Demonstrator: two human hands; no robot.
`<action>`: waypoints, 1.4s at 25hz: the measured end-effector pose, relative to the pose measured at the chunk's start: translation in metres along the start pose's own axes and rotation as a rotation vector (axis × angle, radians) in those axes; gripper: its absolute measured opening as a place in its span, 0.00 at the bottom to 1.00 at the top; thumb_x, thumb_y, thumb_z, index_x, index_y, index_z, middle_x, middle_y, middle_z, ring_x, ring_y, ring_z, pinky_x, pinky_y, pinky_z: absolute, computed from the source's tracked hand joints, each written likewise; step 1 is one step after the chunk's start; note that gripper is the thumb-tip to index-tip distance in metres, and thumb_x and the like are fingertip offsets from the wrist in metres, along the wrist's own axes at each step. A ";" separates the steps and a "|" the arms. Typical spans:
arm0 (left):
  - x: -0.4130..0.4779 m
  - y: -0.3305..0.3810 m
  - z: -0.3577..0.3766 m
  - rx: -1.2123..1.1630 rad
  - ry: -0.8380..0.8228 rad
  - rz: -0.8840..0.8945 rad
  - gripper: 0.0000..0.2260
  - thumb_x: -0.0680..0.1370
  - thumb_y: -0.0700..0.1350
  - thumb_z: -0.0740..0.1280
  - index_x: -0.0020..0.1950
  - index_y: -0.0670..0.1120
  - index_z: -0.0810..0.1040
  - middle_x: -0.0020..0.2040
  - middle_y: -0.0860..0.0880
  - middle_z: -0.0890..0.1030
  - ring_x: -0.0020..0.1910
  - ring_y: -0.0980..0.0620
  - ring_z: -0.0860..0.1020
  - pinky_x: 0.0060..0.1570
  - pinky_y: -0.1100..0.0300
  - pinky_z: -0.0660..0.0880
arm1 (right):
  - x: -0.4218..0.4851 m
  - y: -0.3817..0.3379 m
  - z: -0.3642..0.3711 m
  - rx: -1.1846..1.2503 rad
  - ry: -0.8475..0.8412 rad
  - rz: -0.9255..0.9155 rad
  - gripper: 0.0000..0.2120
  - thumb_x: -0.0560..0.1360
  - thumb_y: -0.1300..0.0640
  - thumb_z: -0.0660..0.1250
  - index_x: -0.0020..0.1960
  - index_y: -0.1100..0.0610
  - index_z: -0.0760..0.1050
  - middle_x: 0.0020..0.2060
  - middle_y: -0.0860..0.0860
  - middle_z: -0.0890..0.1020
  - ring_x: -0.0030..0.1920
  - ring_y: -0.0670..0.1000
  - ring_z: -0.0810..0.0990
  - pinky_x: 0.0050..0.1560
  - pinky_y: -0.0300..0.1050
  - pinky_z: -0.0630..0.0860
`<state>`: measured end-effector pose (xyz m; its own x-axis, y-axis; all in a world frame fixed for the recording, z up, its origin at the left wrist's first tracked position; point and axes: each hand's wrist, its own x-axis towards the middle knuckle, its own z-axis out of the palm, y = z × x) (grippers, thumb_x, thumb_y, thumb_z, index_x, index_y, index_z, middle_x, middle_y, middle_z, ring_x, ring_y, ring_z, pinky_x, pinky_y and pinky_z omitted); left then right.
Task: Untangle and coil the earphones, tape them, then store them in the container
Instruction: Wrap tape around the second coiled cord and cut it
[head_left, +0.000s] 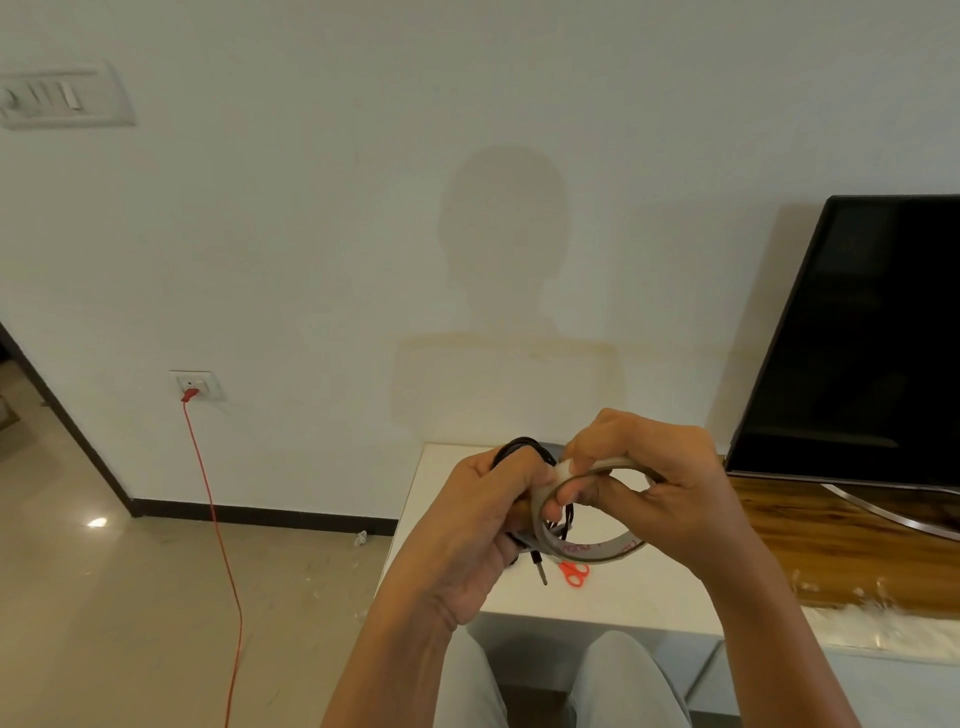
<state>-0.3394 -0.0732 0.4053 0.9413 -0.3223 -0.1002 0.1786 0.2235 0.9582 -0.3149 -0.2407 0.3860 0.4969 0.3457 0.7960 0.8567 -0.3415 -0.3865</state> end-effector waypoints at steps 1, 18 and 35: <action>0.000 0.001 0.001 -0.013 0.002 -0.006 0.17 0.76 0.35 0.59 0.27 0.45 0.74 0.25 0.49 0.74 0.25 0.54 0.72 0.43 0.51 0.75 | -0.001 0.001 -0.001 -0.008 -0.004 -0.008 0.07 0.75 0.49 0.68 0.46 0.53 0.75 0.37 0.51 0.82 0.37 0.50 0.81 0.34 0.50 0.78; 0.004 -0.004 -0.006 -0.125 0.160 0.005 0.12 0.74 0.35 0.59 0.30 0.42 0.70 0.24 0.48 0.71 0.25 0.54 0.69 0.52 0.43 0.73 | -0.005 -0.004 0.001 0.088 0.002 0.203 0.10 0.75 0.42 0.63 0.46 0.48 0.69 0.32 0.52 0.79 0.30 0.53 0.77 0.29 0.46 0.72; 0.005 0.000 -0.010 -0.485 0.228 0.046 0.19 0.74 0.34 0.57 0.25 0.43 0.76 0.27 0.46 0.69 0.24 0.55 0.68 0.58 0.40 0.73 | -0.006 -0.014 0.021 0.139 0.361 0.327 0.10 0.72 0.41 0.67 0.47 0.45 0.72 0.37 0.56 0.82 0.38 0.58 0.82 0.36 0.57 0.78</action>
<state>-0.3315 -0.0657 0.4020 0.9800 -0.1062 -0.1682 0.1965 0.6491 0.7349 -0.3265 -0.2199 0.3772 0.6837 -0.0923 0.7239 0.6870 -0.2535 -0.6811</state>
